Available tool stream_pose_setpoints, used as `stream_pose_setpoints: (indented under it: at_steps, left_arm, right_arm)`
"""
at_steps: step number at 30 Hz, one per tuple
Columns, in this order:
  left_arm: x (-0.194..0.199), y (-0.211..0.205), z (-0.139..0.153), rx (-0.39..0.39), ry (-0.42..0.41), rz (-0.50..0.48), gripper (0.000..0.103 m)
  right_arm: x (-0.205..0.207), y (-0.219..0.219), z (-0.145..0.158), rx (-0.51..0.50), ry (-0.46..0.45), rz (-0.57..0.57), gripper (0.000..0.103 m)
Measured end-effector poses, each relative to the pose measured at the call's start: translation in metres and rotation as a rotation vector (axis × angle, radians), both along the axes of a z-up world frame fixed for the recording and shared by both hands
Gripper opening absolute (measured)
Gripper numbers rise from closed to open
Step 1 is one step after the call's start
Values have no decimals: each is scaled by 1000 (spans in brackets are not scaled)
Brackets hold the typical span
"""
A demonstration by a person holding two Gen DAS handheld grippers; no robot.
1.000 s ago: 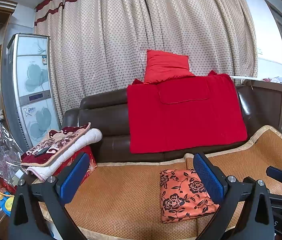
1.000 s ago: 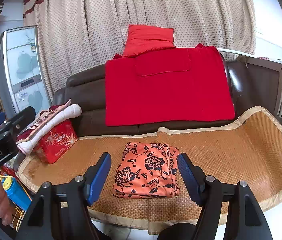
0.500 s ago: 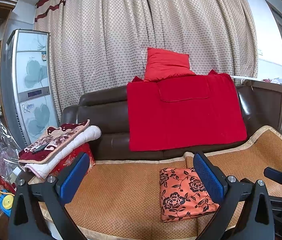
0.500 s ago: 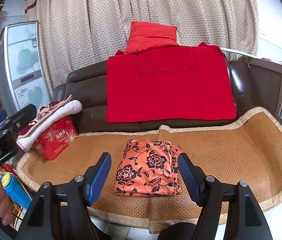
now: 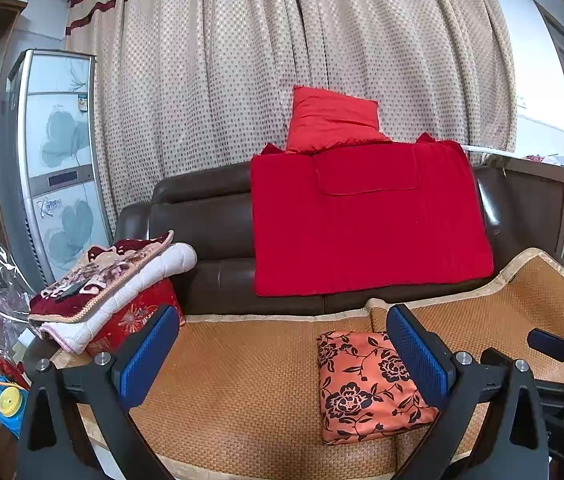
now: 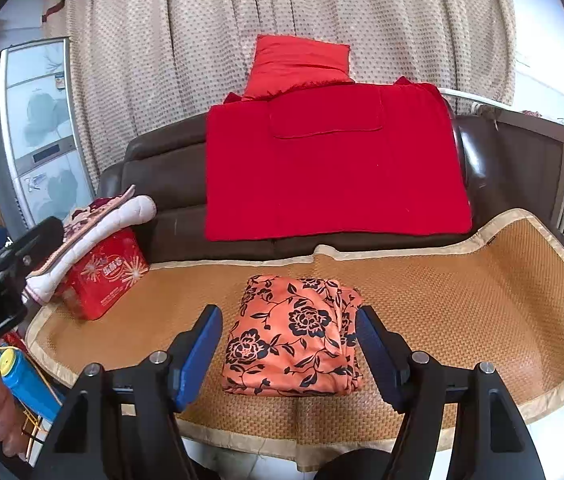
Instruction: Fold small clothes
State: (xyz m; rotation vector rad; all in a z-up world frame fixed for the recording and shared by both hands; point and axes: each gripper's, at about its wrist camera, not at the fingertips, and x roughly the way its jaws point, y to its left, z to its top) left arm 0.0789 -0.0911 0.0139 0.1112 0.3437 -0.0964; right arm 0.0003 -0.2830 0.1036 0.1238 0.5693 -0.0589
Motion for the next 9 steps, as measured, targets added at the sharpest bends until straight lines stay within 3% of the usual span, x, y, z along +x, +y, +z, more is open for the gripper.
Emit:
stream_pose_setpoints:
  at_steps: [9]
  left_arm:
    - [35, -8, -22, 10, 1, 6, 103]
  right_arm:
    - [38, -13, -21, 23, 68, -1, 73]
